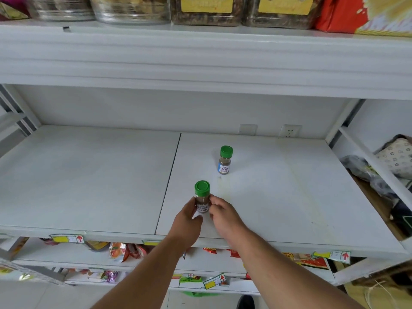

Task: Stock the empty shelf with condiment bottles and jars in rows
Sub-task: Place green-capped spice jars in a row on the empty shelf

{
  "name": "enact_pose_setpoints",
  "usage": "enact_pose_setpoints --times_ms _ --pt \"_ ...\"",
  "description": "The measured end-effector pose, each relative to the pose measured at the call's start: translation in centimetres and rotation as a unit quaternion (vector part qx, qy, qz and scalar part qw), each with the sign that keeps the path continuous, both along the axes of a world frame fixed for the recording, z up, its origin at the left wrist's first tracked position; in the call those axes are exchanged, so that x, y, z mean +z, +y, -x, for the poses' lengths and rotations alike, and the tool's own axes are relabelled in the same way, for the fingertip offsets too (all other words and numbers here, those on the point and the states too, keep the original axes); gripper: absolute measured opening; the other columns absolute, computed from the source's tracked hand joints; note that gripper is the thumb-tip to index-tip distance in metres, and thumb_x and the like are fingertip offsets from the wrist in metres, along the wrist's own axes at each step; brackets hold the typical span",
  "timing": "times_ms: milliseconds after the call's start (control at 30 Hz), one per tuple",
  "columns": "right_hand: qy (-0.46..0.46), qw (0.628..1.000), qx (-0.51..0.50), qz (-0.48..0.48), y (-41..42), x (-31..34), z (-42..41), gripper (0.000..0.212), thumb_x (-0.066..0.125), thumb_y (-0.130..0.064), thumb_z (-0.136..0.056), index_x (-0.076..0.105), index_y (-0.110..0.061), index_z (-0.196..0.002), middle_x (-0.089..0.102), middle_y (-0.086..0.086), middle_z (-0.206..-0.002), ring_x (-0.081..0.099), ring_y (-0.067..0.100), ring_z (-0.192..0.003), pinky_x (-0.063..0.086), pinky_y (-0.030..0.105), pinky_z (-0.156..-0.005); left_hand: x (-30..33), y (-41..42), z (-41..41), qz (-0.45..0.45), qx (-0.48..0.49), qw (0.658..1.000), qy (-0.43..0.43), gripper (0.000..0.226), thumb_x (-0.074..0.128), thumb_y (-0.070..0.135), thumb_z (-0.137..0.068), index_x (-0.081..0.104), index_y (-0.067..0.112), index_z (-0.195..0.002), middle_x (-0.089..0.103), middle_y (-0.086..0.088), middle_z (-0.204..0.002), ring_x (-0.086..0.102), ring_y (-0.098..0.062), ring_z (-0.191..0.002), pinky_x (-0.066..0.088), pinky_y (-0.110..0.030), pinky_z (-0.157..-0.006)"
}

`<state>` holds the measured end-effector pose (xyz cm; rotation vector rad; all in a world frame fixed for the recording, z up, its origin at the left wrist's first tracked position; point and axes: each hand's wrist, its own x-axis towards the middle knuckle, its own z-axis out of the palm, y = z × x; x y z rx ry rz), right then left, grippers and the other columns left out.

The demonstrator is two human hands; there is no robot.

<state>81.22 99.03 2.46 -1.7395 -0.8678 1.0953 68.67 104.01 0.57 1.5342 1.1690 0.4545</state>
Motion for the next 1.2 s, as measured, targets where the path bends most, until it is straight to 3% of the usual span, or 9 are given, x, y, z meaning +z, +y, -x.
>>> enact_pose_setpoints --times_ms 100,200,433,600,700,867,967,1067,1200 --pt "-0.008 1.000 -0.020 -0.006 -1.0 0.0 -1.4 0.047 0.041 -0.005 -0.095 0.071 -0.031 -0.120 0.073 -0.006 -0.104 0.055 0.007 -0.079 0.042 0.023 -0.074 -0.1 -0.3 -1.4 0.000 -0.024 1.000 -0.006 0.067 0.049 -0.003 -0.091 0.044 0.031 -0.149 0.056 0.017 -0.138 0.047 -0.001 -0.133 0.031 -0.019 -0.108" --pt "-0.006 0.999 -0.042 -0.008 -2.1 -0.5 -2.7 0.047 0.041 -0.005 -0.094 0.072 -0.030 -0.119 0.068 -0.015 -0.087 0.052 0.004 -0.074 0.040 0.022 -0.072 -0.5 -0.7 -3.0 0.002 -0.053 0.999 -0.008 0.069 0.048 -0.001 -0.089 0.044 0.031 -0.150 0.055 0.016 -0.143 0.045 -0.003 -0.136 0.032 -0.021 -0.109" --pt "0.003 0.997 -0.082 -0.010 -3.8 -0.7 -4.2 0.048 0.042 -0.007 -0.096 0.070 -0.031 -0.126 0.072 -0.009 -0.119 0.063 0.012 -0.108 0.046 0.026 -0.094 -1.4 -1.5 -5.0 0.010 -0.073 0.997 -0.001 0.072 0.048 0.001 -0.090 0.038 0.031 -0.154 0.050 0.017 -0.147 0.042 -0.003 -0.140 0.029 -0.021 -0.112" --pt "-0.003 0.997 -0.082 0.000 -4.1 -0.9 -4.4 0.047 0.040 -0.011 -0.098 0.067 -0.033 -0.129 0.071 -0.004 -0.114 0.061 0.013 -0.091 0.048 0.028 -0.079 -1.2 -1.4 -4.8 0.017 -0.048 0.999 0.006 0.069 0.050 0.003 -0.096 0.032 0.027 -0.157 0.044 0.008 -0.154 0.038 -0.007 -0.144 0.030 -0.023 -0.113" --pt "-0.001 0.996 -0.085 -0.006 -4.4 -1.2 -4.5 0.037 0.040 -0.013 -0.103 0.070 -0.030 -0.118 0.071 0.000 -0.114 0.064 0.024 -0.107 0.051 0.034 -0.091 -1.3 -1.2 -4.3 0.019 -0.038 0.999 0.005 0.065 0.052 0.010 -0.099 0.031 0.028 -0.157 0.042 0.005 -0.156 0.038 -0.008 -0.145 0.033 -0.030 -0.117" --pt "-0.011 0.997 -0.077 0.006 -4.6 -1.5 -4.4 0.038 0.037 -0.030 -0.111 0.054 -0.029 -0.146 0.056 -0.014 -0.131 0.052 0.007 -0.121 0.040 0.021 -0.101 -1.4 -0.9 -4.4 -0.016 -0.058 0.998 0.008 0.051 0.051 0.024 -0.103 0.041 0.031 -0.153 0.052 0.006 -0.148 0.047 -0.015 -0.139 0.035 -0.029 -0.114" --pt "-0.030 0.997 -0.070 0.013 -4.0 -2.0 -4.7 0.041 0.038 -0.035 -0.110 0.052 -0.030 -0.148 0.056 -0.010 -0.146 0.052 0.010 -0.132 0.039 0.031 -0.116 -1.8 -0.5 -4.7 -0.043 -0.088 0.995 0.011 0.043 0.048 0.026 -0.103 0.050 0.036 -0.145 0.063 0.005 -0.135 0.056 -0.021 -0.127 0.044 -0.034 -0.106" --pt "-0.031 0.997 -0.073 0.011 -3.3 -2.5 -5.0 0.041 0.040 -0.035 -0.110 0.053 -0.030 -0.148 0.059 -0.006 -0.144 0.053 0.012 -0.133 0.039 0.034 -0.118 -1.8 -0.2 -4.9 -0.049 -0.095 0.994 0.005 0.042 0.047 0.025 -0.103 0.052 0.036 -0.143 0.064 0.017 -0.131 0.057 -0.007 -0.123 0.043 -0.023 -0.103" --pt "-0.035 0.997 -0.075 0.000 -1.9 -2.8 -5.7 0.039 0.042 -0.033 -0.109 0.056 -0.029 -0.145 0.063 -0.010 -0.128 0.057 0.007 -0.119 0.042 0.026 -0.110 -1.6 1.0 -5.8 -0.044 -0.083 0.996 -0.003 0.041 0.047 0.025 -0.103 0.052 0.037 -0.142 0.065 0.016 -0.130 0.058 -0.008 -0.121 0.044 -0.027 -0.106"
